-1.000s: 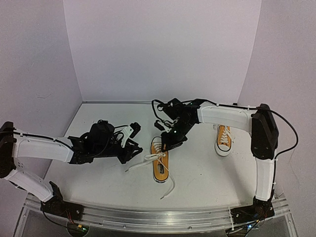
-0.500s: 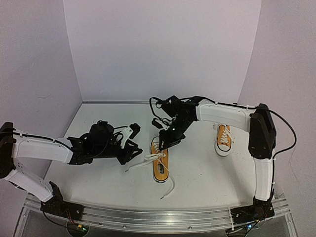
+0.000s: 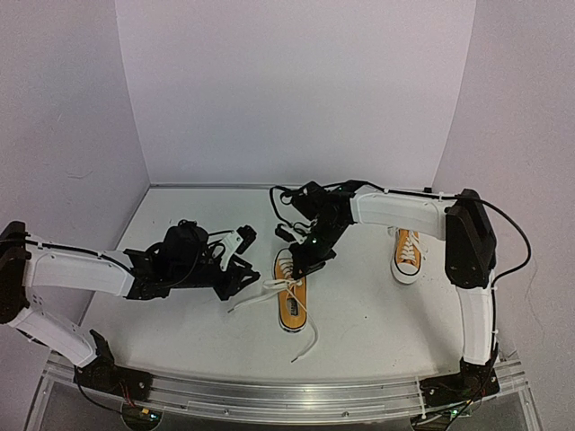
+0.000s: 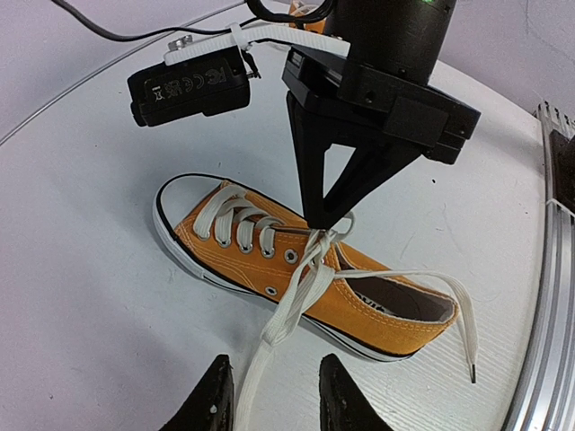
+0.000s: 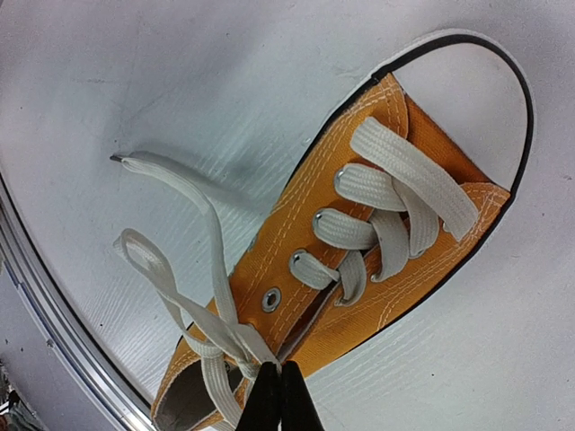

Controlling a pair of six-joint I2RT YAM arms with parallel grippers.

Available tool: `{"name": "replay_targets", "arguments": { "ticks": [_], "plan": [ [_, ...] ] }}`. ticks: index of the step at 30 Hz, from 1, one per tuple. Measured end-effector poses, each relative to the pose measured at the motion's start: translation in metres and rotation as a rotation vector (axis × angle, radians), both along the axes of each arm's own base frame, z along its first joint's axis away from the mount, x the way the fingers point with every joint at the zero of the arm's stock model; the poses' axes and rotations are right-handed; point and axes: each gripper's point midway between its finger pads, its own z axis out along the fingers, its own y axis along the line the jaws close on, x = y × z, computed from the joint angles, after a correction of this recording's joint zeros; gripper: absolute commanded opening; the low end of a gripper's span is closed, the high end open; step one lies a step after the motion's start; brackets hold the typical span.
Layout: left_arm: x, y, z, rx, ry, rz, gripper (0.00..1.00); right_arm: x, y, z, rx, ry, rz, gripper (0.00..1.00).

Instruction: Tie the shoes

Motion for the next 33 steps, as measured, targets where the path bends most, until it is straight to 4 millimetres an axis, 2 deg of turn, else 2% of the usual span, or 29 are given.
{"name": "replay_targets", "arguments": {
  "ticks": [10, 17, 21, 28, 33],
  "plan": [
    [-0.004, -0.003, -0.003, 0.031, -0.037, -0.060, 0.26, -0.002, -0.004, -0.002, 0.009, -0.012, -0.022, 0.00],
    [-0.012, -0.009, -0.005, 0.106, -0.168, -0.187, 0.24, -0.006, -0.008, 0.012, 0.080, -0.043, -0.071, 0.00],
    [-0.019, -0.022, -0.011, 0.184, -0.254, -0.292, 0.24, -0.007, -0.007, 0.017, 0.116, -0.060, -0.094, 0.00],
    [-0.031, -0.058, -0.011, 0.301, -0.417, -0.474, 0.22, -0.007, -0.008, 0.011, 0.136, -0.057, -0.122, 0.00],
    [-0.030, -0.082, -0.024, 0.410, -0.484, -0.565, 0.23, -0.005, -0.004, 0.013, 0.159, -0.062, -0.137, 0.00]
  ]
}}
